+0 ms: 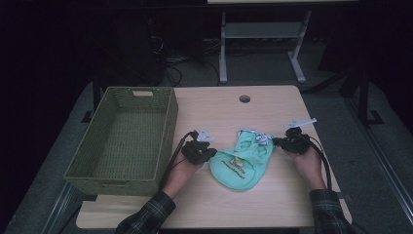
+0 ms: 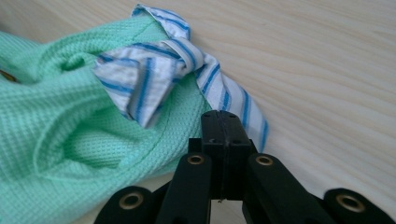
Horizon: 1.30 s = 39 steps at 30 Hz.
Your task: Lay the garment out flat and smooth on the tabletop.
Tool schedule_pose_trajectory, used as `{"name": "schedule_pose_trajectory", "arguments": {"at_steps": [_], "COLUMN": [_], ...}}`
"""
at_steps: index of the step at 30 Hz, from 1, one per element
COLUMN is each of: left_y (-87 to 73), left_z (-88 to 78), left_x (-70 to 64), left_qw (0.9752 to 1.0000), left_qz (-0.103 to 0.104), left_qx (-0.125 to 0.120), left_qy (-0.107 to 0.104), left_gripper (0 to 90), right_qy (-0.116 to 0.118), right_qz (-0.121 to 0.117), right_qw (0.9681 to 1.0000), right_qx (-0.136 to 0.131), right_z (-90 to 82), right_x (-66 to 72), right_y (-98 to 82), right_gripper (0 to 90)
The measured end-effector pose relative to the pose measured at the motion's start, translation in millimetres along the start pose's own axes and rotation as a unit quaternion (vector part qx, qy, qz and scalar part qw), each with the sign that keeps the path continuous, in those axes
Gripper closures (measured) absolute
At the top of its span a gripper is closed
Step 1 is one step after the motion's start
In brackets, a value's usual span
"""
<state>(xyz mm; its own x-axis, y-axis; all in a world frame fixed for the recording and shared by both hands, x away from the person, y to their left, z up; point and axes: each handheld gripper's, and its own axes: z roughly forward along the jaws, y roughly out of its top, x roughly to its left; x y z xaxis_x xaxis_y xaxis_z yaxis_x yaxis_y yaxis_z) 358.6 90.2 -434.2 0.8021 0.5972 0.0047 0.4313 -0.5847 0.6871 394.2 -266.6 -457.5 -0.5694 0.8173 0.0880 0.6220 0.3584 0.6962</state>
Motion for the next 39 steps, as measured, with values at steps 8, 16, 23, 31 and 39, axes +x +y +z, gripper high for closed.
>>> {"name": "schedule_pose_trajectory", "arguments": {"at_steps": [8,16,23,31,39], "left_y": [-8.0,-1.9,12.7,29.4,34.0], "left_z": [5.7,-6.8,-2.5,17.3,45.2], "left_x": [3.0,1.5,2.4,5.0,-1.4], "left_qw": [0.9995,0.9998,0.9992,0.9982,0.9975], "left_qz": [-0.007,-0.014,-0.009,-0.001,0.027], "left_qx": [0.028,-0.011,-0.026,-0.031,-0.005], "left_qy": [0.011,-0.007,-0.029,-0.052,-0.065], "left_gripper": [87.7,72.8,85.8,89.3,89.3], "right_qy": [-0.014,0.006,0.034,0.061,0.082], "right_qz": [0.002,0.006,-0.006,-0.016,-0.028], "right_qw": [0.9999,0.9996,0.9990,0.9977,0.9962], "right_qx": [0.004,-0.028,-0.029,-0.022,-0.009], "right_z": [1.1,-13.3,-23.0,-26.1,-21.9], "right_x": [-2.6,3.2,21.0,43.2,62.8], "right_y": [-1.6,1.8,-4.6,-12.2,-21.1], "right_gripper": [90.0,82.3,89.7,89.8,89.9]}}
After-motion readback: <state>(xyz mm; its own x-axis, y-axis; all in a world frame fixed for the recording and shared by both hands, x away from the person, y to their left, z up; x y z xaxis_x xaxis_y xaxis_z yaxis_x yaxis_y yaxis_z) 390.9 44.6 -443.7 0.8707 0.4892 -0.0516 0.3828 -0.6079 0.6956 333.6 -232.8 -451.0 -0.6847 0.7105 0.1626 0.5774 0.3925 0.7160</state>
